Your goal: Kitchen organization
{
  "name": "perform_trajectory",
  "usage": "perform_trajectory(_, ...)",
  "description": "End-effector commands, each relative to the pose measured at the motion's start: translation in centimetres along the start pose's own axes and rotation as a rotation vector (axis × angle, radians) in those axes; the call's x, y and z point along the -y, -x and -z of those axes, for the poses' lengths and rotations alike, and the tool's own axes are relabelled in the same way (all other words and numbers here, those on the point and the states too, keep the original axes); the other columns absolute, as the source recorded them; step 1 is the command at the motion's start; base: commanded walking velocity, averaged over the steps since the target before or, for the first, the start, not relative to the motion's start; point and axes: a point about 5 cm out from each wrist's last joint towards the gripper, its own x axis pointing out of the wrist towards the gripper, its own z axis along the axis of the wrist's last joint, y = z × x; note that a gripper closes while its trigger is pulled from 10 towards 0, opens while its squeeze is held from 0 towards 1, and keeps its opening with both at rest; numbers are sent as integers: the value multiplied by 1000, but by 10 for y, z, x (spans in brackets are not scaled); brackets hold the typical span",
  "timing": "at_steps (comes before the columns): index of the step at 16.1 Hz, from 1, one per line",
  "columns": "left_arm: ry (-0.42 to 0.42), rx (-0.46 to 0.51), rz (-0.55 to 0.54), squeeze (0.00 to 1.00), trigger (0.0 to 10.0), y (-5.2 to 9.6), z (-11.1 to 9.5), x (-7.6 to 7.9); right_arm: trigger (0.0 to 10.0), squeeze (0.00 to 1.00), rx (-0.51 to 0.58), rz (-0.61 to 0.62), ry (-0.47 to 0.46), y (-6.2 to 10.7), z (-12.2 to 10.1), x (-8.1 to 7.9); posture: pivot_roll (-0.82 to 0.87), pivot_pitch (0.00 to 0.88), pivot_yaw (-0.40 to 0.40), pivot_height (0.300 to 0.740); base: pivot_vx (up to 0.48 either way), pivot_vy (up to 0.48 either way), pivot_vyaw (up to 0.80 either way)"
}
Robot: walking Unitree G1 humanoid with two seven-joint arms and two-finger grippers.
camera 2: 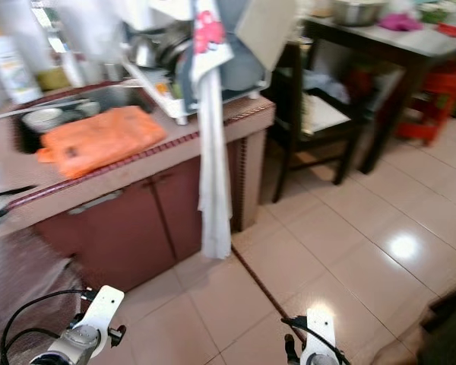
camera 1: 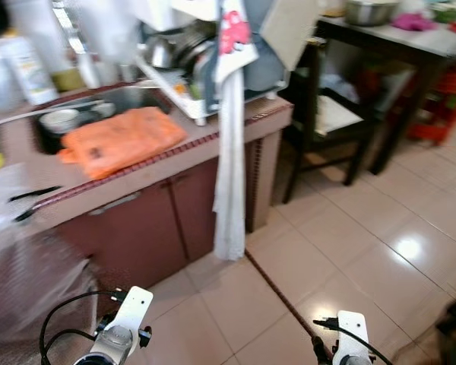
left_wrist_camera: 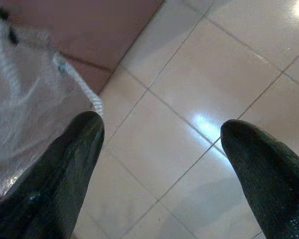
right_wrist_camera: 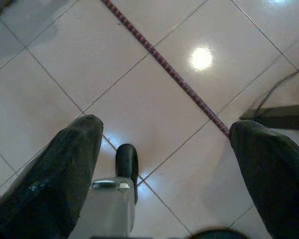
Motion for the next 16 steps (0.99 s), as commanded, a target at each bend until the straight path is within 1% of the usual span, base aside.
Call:
perform_trajectory(1,8,-9,0,0,10000,0,3,-1,10000,0,-17,-1,6,1,6,-2,4,0,19,740,0,0,-731)
perform_trajectory(5,11,-9,1,0,10000,0,4,-2,10000,0,-17,-2,18,2,8,0,4,0,14,740,0,0,0)
perform_trajectory(9,7,-6,-1,0,10000,0,3,-2,10000,0,-8,-3,33,1,4,1,7,0,10,740,0,0,0)
perform_trajectory(13,2,-1,-2,0,10000,0,1,-3,10000,0,2,-12,42,-1,-2,-5,8,0,6,740,0,0,0)
perform_trajectory(16,-1,-1,-3,0,10000,0,1,-3,10000,0,2,-13,46,-1,-2,-5,7,0,7,740,0,0,0)
